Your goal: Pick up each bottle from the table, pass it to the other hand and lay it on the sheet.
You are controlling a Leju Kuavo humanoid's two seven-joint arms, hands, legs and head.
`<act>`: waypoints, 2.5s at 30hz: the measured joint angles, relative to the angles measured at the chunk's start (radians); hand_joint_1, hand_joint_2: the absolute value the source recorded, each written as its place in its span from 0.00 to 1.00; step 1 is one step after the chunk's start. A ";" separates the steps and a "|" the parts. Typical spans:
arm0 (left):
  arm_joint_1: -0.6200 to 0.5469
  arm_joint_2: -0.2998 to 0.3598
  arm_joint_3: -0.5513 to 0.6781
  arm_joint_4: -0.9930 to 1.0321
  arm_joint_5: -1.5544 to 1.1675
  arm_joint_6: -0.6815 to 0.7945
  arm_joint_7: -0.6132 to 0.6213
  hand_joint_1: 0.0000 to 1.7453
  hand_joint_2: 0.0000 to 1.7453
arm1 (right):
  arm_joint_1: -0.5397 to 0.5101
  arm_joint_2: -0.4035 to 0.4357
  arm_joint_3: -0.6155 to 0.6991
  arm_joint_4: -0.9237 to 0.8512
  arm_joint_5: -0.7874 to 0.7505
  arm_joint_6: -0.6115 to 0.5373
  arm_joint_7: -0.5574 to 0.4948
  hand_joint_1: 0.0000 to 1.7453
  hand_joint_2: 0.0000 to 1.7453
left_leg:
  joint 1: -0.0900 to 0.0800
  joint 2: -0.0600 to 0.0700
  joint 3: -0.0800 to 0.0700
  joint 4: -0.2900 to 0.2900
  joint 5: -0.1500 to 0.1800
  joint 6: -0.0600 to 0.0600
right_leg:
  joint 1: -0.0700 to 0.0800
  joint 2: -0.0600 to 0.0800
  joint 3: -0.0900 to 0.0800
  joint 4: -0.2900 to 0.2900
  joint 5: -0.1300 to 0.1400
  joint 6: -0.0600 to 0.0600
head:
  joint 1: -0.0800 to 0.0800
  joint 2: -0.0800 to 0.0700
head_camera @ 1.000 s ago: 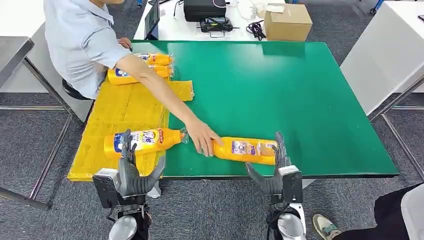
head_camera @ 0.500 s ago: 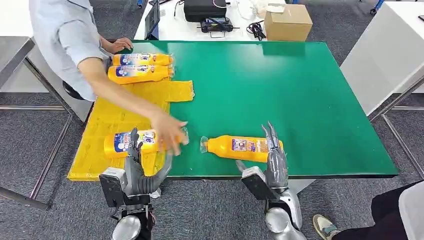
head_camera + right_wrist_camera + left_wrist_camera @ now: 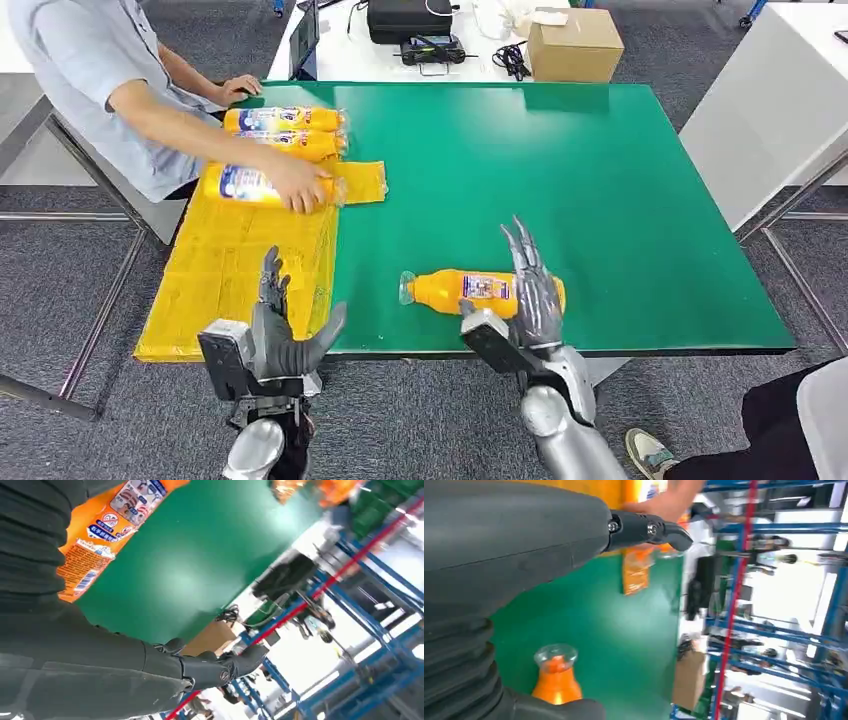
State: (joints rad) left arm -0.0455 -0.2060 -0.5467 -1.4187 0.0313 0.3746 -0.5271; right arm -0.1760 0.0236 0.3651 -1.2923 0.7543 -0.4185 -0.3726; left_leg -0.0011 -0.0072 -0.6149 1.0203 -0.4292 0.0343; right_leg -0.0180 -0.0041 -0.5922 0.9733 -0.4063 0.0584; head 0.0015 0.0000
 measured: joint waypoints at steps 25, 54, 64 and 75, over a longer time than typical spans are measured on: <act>0.013 -0.008 0.006 0.047 -0.035 -0.050 0.228 0.00 1.00 | -0.073 -0.136 0.043 0.201 0.166 0.203 0.310 0.00 1.00 | 0.000 0.000 -0.001 0.000 0.000 0.000 | 0.000 0.000 0.000 0.000 0.000 0.000 | 0.000 0.000; 0.024 -0.020 0.012 0.026 -0.080 -0.041 0.221 0.00 1.00 | -0.152 -0.167 0.042 0.319 0.186 0.265 0.344 1.00 1.00 | 0.000 0.000 -0.001 0.000 0.000 0.001 | 0.000 0.000 0.000 0.000 0.000 0.000 | 0.000 0.000; -0.012 -0.028 0.008 0.062 -0.039 -0.061 0.209 0.00 1.00 | -0.277 -0.162 0.040 0.522 0.116 0.292 0.265 1.00 1.00 | 0.000 0.002 0.007 0.000 0.000 0.001 | 0.000 0.000 0.006 -0.001 0.000 0.000 | 0.000 0.000; -0.032 -0.030 0.000 0.094 -0.012 -0.063 0.186 0.00 1.00 | -0.313 -0.162 0.017 0.605 -0.011 0.357 0.148 1.00 1.00 | 0.000 0.003 0.016 0.000 -0.001 0.000 | 0.000 0.001 0.013 -0.001 0.000 0.000 | 0.000 0.000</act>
State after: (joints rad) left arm -0.0780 -0.2361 -0.5463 -1.3248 0.0191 0.3117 -0.3407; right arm -0.4893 -0.1381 0.3822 -0.6878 0.7434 -0.0613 -0.2244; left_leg -0.0012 -0.0042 -0.5990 1.0205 -0.4301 0.0345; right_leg -0.0177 -0.0035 -0.5787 0.9721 -0.4065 0.0580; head 0.0015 0.0000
